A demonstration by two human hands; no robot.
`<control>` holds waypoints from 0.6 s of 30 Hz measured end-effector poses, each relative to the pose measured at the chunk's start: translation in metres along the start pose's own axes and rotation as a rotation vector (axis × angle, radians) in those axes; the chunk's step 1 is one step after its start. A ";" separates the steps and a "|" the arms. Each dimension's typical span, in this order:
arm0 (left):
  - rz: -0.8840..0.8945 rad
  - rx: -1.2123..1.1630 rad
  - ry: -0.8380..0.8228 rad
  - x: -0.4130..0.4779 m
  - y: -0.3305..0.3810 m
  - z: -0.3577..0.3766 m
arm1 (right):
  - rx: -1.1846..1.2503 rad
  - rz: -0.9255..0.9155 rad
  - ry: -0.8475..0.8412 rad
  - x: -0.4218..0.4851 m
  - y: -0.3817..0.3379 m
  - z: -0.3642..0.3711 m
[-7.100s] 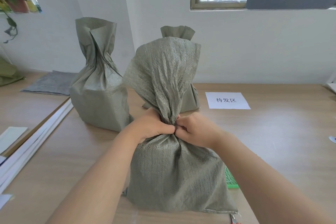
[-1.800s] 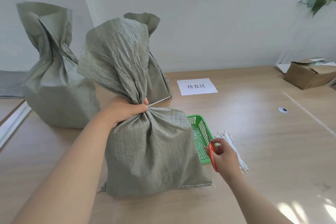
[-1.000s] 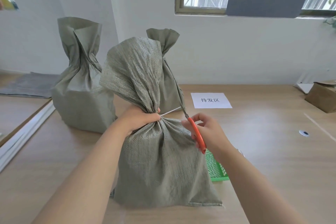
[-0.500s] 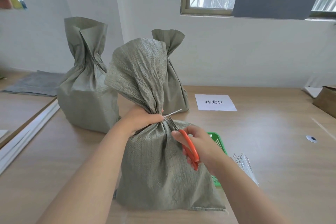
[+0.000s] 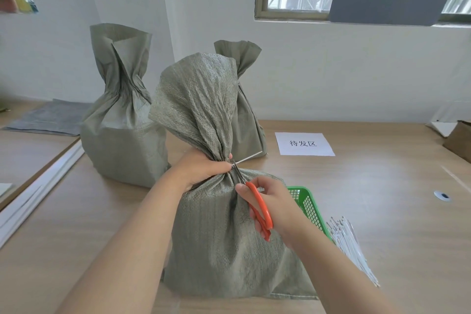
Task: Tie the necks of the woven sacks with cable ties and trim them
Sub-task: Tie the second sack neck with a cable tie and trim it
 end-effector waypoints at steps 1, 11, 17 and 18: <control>0.000 0.000 0.001 0.000 0.000 0.000 | 0.005 -0.001 0.003 0.001 0.001 0.000; 0.013 0.018 -0.003 -0.001 0.003 0.001 | -0.003 -0.007 0.010 0.000 0.002 0.000; 0.012 0.023 0.014 -0.001 0.002 0.000 | -0.048 -0.040 0.075 -0.005 0.002 0.003; 0.014 0.024 0.015 -0.002 0.002 0.000 | -0.053 -0.047 0.085 -0.005 0.003 0.004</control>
Point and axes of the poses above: each hand's wrist, its own x-axis towards the middle knuckle, its own z-axis out of the palm, y = z × x, the point moved 10 cm from there along x, towards the middle knuckle, and after that the axes turned 6 degrees about z, right-handed, at the moved point
